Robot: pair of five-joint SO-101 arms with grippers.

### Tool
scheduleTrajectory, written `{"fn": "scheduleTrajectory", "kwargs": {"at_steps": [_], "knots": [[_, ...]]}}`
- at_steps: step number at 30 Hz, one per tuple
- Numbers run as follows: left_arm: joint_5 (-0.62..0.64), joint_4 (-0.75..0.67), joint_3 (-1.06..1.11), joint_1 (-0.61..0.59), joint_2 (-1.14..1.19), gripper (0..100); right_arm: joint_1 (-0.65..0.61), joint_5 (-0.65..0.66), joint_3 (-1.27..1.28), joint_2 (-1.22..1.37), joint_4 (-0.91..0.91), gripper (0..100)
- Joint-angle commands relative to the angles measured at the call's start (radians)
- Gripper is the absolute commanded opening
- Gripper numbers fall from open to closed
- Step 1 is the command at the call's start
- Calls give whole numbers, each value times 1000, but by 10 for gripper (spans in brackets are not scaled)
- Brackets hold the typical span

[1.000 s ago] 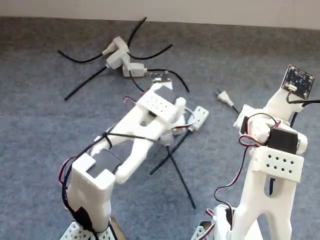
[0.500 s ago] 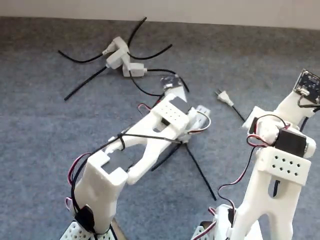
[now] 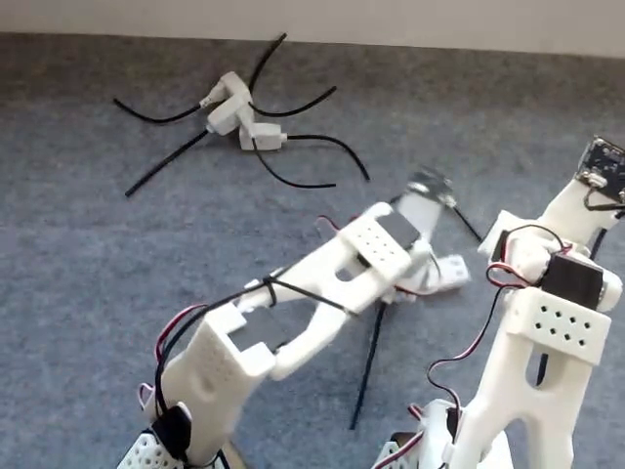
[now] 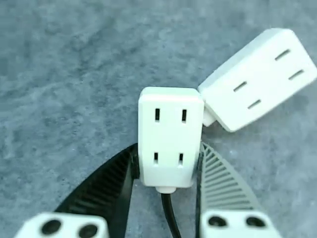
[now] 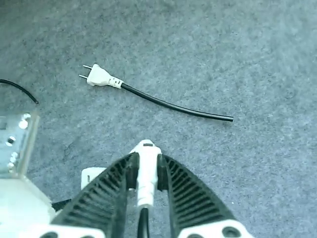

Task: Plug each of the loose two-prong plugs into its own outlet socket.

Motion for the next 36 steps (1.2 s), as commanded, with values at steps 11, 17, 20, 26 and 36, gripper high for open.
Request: {"fn": "scheduleTrajectory", "kwargs": {"at_steps": [11, 17, 20, 26, 36], "knots": [[-694, 46, -91, -228, -51, 6, 54, 17, -94, 165, -10, 8], [-979, 49, -101, -263, -44, 6, 54, 18, -206, 306, 74, 8], [-1048, 43, -41, -228, -42, 7, 54, 18, -223, 321, 79, 8], [-1079, 43, 13, -183, -44, 72, 47, 18, -229, 321, 85, 8], [-1033, 89, -79, -288, -102, 391, -65, 61, -283, 331, 147, 8]]}}
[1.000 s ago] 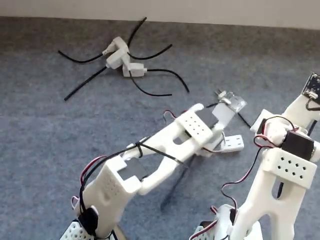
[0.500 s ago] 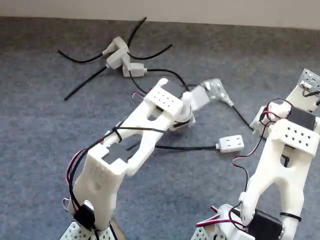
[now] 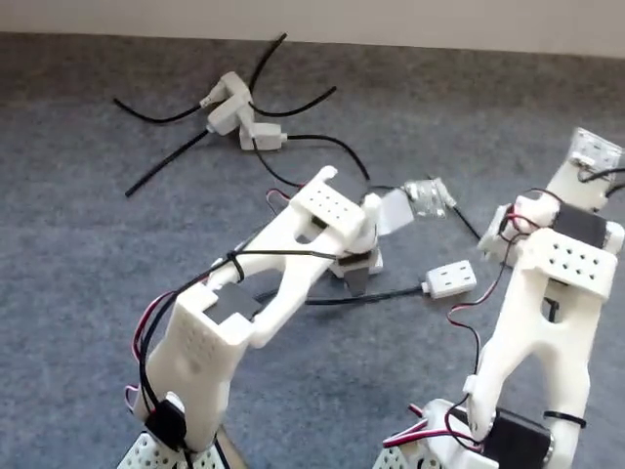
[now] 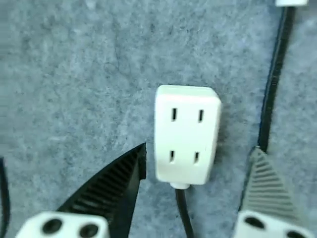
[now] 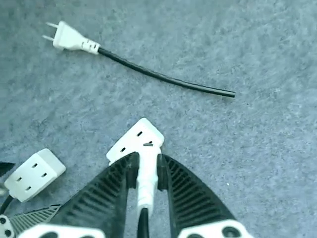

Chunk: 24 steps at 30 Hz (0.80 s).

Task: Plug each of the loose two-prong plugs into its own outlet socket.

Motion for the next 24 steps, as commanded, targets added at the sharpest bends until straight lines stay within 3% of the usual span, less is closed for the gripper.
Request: {"fn": "scheduleTrajectory", "kwargs": {"at_steps": [1, 9, 17, 20, 24], "knots": [[26, 68, -105, -81, -124, 395, -61, 17, -120, -4, 54, 8], [256, 256, -262, -341, -372, 397, -232, 15, -272, 2, 166, 8], [350, 400, -116, -627, -414, 397, -372, 17, -561, 303, 348, 8], [354, 351, 64, -679, -423, 397, -412, 17, -783, 461, 441, 8], [471, 178, 278, -748, -423, 397, -447, 63, -924, 588, 437, 8]]}}
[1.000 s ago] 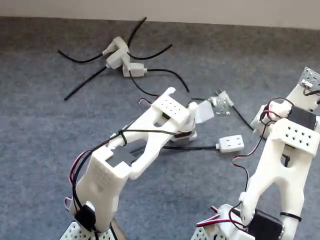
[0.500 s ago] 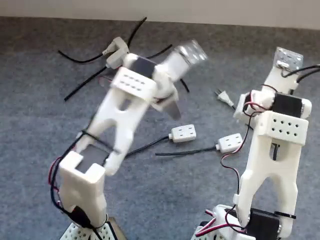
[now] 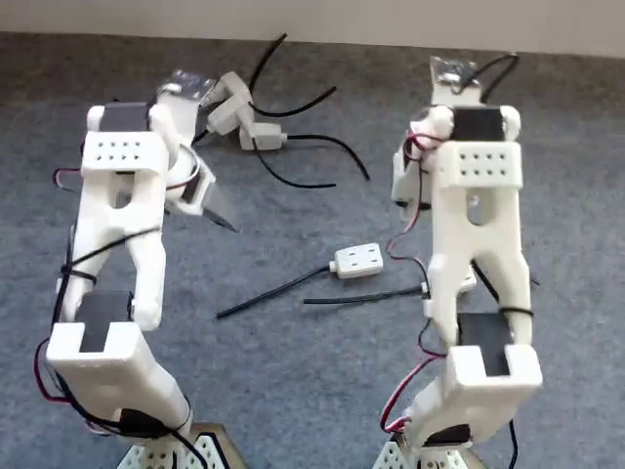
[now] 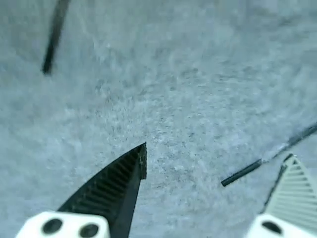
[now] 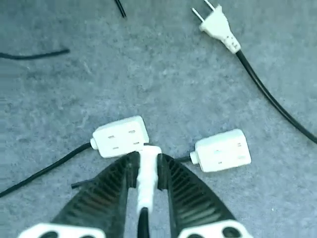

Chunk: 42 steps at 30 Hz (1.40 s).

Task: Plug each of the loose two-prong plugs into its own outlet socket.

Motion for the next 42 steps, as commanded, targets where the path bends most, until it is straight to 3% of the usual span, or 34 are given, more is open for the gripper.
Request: {"fn": "scheduleTrajectory", "kwargs": {"at_steps": [1, 5, 12, 27, 32, 36, 42], "knots": [[121, -196, 217, -84, -58, 397, -51, 89, -130, 59, 39, 8], [219, -371, 366, -134, -58, 397, -125, 187, -124, 127, 38, 8], [298, -503, 412, -189, -48, 397, -134, 273, -127, 246, 38, 8], [311, -516, 435, -191, -56, 397, -131, 276, -117, 329, 38, 8], [315, -516, 437, -191, -56, 397, -134, 270, -8, 223, 27, 8], [315, -516, 437, -191, -56, 397, -128, 273, 217, 56, -97, 8], [315, -516, 437, -191, -56, 397, -128, 275, 639, -128, -464, 8]]}}
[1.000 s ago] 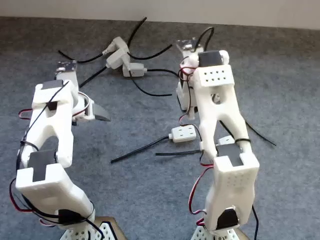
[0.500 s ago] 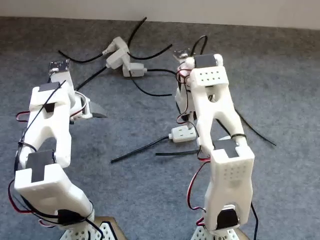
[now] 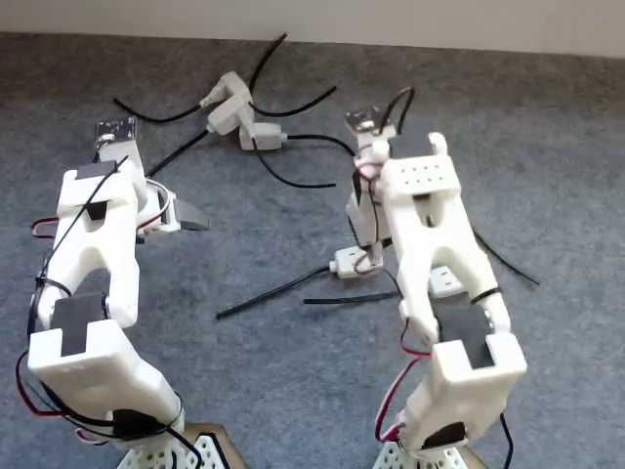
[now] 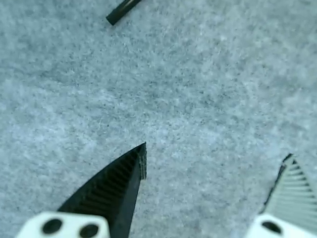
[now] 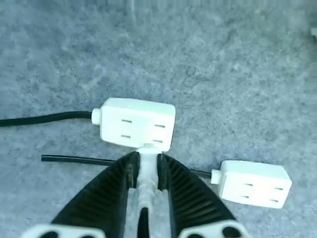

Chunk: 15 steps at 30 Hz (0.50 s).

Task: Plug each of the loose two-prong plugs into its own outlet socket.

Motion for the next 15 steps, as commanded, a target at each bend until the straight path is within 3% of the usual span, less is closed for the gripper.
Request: {"fn": "scheduleTrajectory", "kwargs": {"at_steps": [1, 15], "knots": [[8, -11, -4, -8, -54, 397, 1, 8, 173, -116, -170, 8], [8, -11, -4, -7, -54, 397, 58, 40, 185, -102, -209, 8]]}}
